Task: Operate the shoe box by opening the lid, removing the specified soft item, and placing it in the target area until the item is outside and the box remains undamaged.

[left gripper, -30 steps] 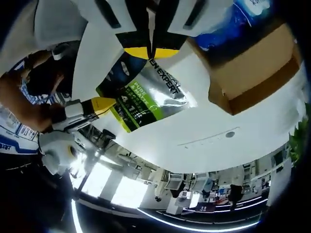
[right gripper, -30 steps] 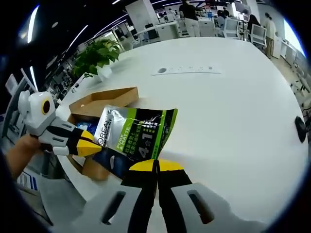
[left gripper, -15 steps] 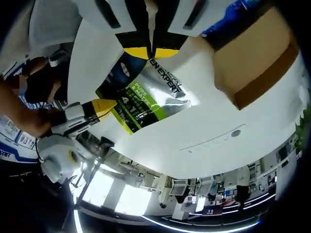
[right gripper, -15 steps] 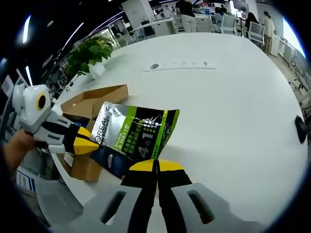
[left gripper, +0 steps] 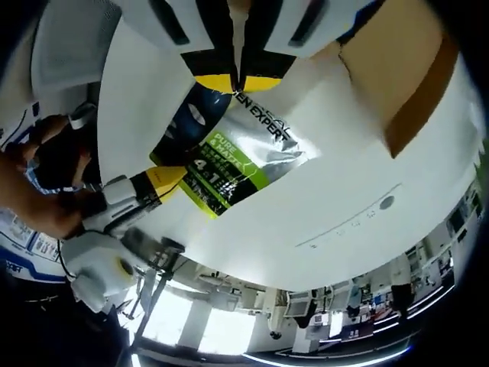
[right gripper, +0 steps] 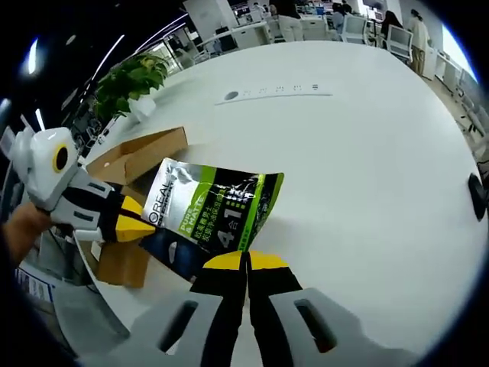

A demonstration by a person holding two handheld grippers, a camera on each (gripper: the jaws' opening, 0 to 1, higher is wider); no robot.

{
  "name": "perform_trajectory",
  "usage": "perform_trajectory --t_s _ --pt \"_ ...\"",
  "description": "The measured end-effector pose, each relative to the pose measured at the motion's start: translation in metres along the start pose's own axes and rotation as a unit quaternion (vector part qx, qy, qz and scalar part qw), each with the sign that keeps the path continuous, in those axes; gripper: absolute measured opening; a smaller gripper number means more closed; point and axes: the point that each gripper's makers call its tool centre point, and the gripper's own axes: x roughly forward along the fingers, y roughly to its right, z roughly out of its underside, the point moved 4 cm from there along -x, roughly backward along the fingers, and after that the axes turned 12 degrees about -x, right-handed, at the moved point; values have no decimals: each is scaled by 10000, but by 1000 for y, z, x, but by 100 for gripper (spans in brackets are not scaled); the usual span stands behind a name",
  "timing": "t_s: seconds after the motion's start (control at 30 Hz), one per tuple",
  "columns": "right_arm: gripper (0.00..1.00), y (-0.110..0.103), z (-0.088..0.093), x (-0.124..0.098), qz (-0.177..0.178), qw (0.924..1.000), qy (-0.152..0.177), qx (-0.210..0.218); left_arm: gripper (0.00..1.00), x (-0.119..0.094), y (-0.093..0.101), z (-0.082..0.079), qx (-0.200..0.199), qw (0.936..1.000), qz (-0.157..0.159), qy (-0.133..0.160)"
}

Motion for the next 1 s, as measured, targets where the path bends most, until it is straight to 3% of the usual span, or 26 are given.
perform_trajectory --t_s 0.33,0.63,1.0 --pt "0 3 2 19 -38 9999 -146 -33 2 13 -5 5 624 9966 -273 -460" --pt "0 7 2 32 48 9996 -230 -136 3 26 -5 9 1225 9870 -543 -885" --pt "0 11 3 44 116 9995 -241 -136 3 36 -8 18 2254 9616 -823 -1335"
